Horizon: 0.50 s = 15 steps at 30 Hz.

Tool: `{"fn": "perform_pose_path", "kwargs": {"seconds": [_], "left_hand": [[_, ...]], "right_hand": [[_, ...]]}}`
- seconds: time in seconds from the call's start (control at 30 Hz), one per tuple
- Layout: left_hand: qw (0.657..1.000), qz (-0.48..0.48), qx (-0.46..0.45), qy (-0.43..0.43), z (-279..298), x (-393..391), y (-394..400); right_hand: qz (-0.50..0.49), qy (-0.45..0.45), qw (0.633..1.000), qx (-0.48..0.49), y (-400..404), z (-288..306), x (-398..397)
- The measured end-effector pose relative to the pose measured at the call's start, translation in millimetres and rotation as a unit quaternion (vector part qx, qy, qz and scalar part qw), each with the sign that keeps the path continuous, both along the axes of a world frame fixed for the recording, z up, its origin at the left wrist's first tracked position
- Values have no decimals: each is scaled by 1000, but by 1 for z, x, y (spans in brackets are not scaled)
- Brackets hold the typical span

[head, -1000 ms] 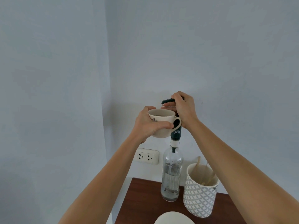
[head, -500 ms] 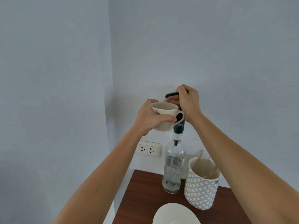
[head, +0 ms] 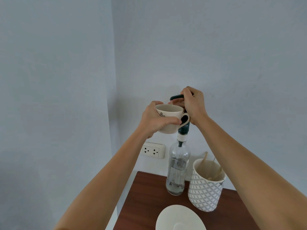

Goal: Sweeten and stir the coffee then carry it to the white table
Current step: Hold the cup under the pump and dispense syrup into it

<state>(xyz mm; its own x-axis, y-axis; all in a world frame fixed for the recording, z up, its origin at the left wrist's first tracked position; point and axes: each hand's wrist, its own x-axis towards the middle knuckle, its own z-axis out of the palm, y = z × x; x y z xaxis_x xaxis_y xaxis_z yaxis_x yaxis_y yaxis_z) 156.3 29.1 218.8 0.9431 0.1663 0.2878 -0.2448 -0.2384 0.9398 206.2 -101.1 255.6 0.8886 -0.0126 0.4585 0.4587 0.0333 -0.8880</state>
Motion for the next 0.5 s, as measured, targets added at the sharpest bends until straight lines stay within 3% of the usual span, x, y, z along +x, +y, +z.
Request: {"fn": "perform_pose_path", "kwargs": {"seconds": [0.33,0.5], "left_hand": [[1000,-7,10,-9,5,-4,-2],[1000,-7,9,-16,7,-7,-6]], "right_hand": [[0,19,1000,8,-3,7,-3],[-80,34,996,-38,-9,12,-18]]}}
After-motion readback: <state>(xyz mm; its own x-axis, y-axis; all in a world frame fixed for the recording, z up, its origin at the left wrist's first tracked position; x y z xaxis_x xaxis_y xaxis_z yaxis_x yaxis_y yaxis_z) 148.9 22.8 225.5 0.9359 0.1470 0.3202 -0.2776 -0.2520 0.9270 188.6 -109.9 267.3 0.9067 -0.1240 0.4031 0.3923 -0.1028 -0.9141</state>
